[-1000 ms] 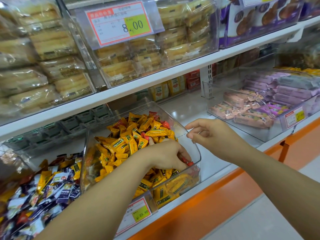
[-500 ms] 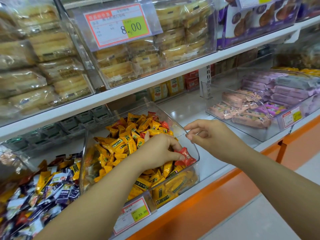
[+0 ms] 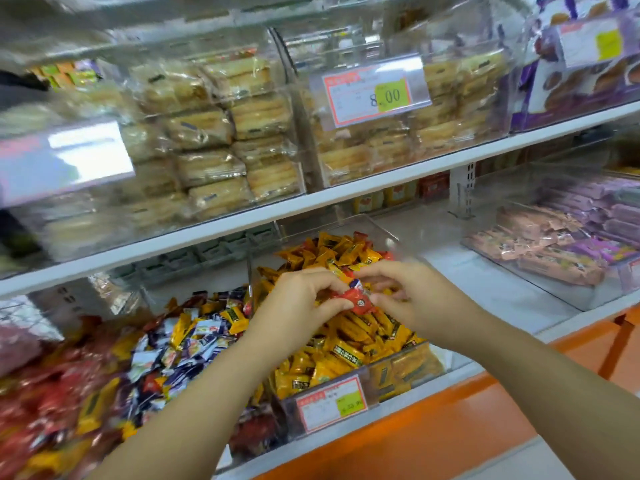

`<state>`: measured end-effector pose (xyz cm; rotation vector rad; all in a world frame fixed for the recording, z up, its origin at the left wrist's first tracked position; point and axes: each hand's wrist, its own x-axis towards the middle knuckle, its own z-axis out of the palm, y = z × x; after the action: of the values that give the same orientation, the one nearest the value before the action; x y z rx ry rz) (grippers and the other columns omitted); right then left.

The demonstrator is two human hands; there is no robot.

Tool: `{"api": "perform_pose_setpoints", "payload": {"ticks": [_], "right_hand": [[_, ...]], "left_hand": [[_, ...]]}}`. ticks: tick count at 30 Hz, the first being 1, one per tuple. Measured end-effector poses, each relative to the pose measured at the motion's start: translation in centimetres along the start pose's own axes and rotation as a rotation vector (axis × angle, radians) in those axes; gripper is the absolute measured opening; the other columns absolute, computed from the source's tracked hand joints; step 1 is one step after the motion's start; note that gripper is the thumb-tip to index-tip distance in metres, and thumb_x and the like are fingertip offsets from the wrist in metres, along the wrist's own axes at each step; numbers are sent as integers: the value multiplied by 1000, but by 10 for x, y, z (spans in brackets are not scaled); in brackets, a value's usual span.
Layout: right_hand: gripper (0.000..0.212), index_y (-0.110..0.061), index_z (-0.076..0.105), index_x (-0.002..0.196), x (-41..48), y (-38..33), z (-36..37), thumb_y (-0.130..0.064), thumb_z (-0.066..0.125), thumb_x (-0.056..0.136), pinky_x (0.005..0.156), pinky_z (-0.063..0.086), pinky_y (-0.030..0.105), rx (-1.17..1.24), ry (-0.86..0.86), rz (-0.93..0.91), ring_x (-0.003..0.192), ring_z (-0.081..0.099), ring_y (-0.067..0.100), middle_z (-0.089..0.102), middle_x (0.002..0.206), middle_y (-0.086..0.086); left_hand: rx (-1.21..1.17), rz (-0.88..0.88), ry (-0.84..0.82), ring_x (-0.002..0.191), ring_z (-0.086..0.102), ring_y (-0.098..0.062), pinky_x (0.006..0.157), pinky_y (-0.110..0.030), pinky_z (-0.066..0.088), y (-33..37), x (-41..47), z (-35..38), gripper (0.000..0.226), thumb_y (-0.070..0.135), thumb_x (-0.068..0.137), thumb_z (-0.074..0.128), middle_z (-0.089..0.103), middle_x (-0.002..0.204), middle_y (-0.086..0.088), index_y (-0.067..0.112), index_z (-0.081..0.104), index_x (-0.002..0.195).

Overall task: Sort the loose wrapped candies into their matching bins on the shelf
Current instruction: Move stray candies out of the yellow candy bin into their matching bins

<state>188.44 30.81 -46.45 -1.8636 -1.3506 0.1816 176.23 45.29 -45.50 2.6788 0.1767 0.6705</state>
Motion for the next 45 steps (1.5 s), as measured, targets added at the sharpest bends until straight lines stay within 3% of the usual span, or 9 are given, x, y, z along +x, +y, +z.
{"api": "perform_pose_setpoints", "payload": {"ticks": [8,13,15,18,20,24,30,36,45], "right_hand": [[17,-25,62,109,32,-78,65,-23,58,92,61,39,7,26,-136,-89,76,52,2,52,82,-19],[14,-19,63,106,50,-121,119,-18,58,92,58,37,2,64,-5,-139,62,44,-6,48,75,-18],[14,-23,62,102,57,-131,136,-14,58,92,60,36,-2,71,56,-134,65,47,-8,57,83,-14],[27,-19,64,112,64,-139,155,-5,56,92,82,39,4,81,64,-123,95,57,3,63,113,-3],[29,-18,64,115,65,-142,161,-4,56,92,88,40,12,79,38,-114,107,55,7,61,117,-4],[26,-21,67,109,62,-144,160,-7,56,91,88,39,11,43,15,-165,98,51,-2,55,103,-17],[22,-26,68,104,51,-124,132,-11,57,92,93,44,20,-34,10,-160,97,54,1,57,97,-18],[21,-23,68,106,39,-65,85,-11,60,90,98,42,25,-108,48,-34,108,55,8,63,109,-10],[23,-16,68,108,22,26,10,-6,59,89,83,41,19,-190,236,113,92,58,15,62,110,0]], "left_hand": [[54,-130,133,84,57,-2,69,-9,44,-38,-83,-70,10,17,82,71,61,85,14,17,71,92],[95,-344,429,78,58,7,67,-4,42,-66,-146,-115,12,14,82,71,61,82,16,23,66,87],[111,-480,592,75,60,3,72,-15,49,-83,-169,-131,13,17,83,71,63,83,11,26,63,89],[162,-672,686,89,63,-14,83,-30,50,-114,-195,-148,17,20,86,69,65,97,3,17,66,102],[189,-745,614,100,60,-14,89,-25,44,-126,-206,-153,28,19,87,68,64,110,-2,15,64,114],[226,-708,513,119,50,-17,101,-25,35,-126,-205,-149,41,14,89,64,55,128,-2,18,55,129],[198,-492,430,99,52,-6,92,-22,41,-94,-163,-123,24,12,92,57,56,106,12,21,66,112],[85,-362,291,106,52,-5,83,-4,32,-60,-98,-67,20,17,94,55,60,112,9,23,66,111],[201,-249,66,117,51,-11,108,-49,30,-39,-18,-4,19,28,93,54,59,120,11,33,63,109]]}}
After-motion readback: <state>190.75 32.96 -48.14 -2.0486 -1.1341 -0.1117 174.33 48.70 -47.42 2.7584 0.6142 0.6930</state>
